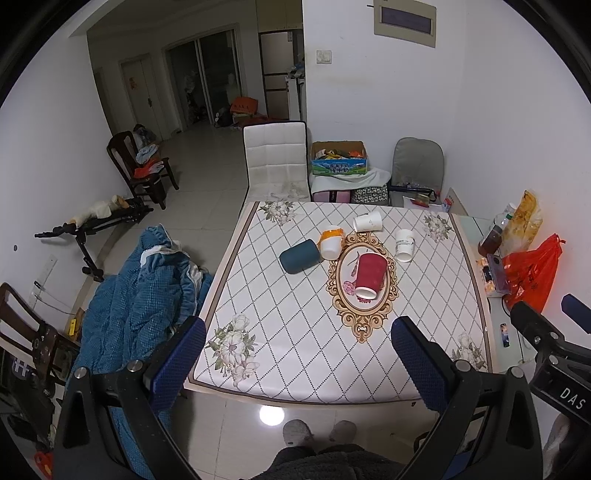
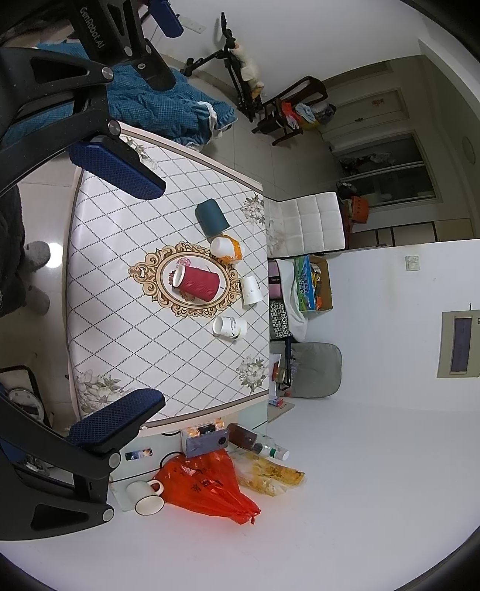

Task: Flip cup upside down
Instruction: 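Move the left tool toward the dark teal cup lying on its side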

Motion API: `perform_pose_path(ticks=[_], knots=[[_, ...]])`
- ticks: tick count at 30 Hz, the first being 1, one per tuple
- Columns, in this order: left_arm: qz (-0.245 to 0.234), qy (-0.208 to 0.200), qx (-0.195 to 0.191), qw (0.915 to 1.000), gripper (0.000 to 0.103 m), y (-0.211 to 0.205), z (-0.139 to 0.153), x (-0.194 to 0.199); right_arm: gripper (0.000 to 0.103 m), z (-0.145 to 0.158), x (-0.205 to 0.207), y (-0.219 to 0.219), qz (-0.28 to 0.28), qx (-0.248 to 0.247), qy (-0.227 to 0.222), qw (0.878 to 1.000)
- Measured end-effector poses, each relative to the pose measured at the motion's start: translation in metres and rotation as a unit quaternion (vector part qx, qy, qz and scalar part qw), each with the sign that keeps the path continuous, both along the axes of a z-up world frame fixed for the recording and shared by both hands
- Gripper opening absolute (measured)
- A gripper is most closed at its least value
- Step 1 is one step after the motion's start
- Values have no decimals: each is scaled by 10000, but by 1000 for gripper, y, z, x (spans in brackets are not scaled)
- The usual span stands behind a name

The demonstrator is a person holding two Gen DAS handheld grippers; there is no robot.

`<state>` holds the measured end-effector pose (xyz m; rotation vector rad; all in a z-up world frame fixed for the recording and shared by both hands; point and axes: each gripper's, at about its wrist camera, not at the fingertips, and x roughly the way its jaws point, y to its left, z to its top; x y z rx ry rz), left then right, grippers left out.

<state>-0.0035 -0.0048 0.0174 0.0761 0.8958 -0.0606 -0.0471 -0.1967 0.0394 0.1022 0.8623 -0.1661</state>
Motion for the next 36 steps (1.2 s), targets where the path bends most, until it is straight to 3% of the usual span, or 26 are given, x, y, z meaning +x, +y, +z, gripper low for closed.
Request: perform_pose_path(ticks=[4,10,22,36], knots=[[37,81,15,10000,103,-8,-1,4,103,-5,3,-2,8,48,67,10000],[227,275,116,9993,103,-22,-32,26,103,-33,20,-10,58,128,374,9992],[681,885,432,9928,103,-33,-106,69,103,-148,68,-62,255,347,1361,9898],[666,1810,704,9787,103,-19,-204,177,103,-276,110,-59,210,753,2545,9639]])
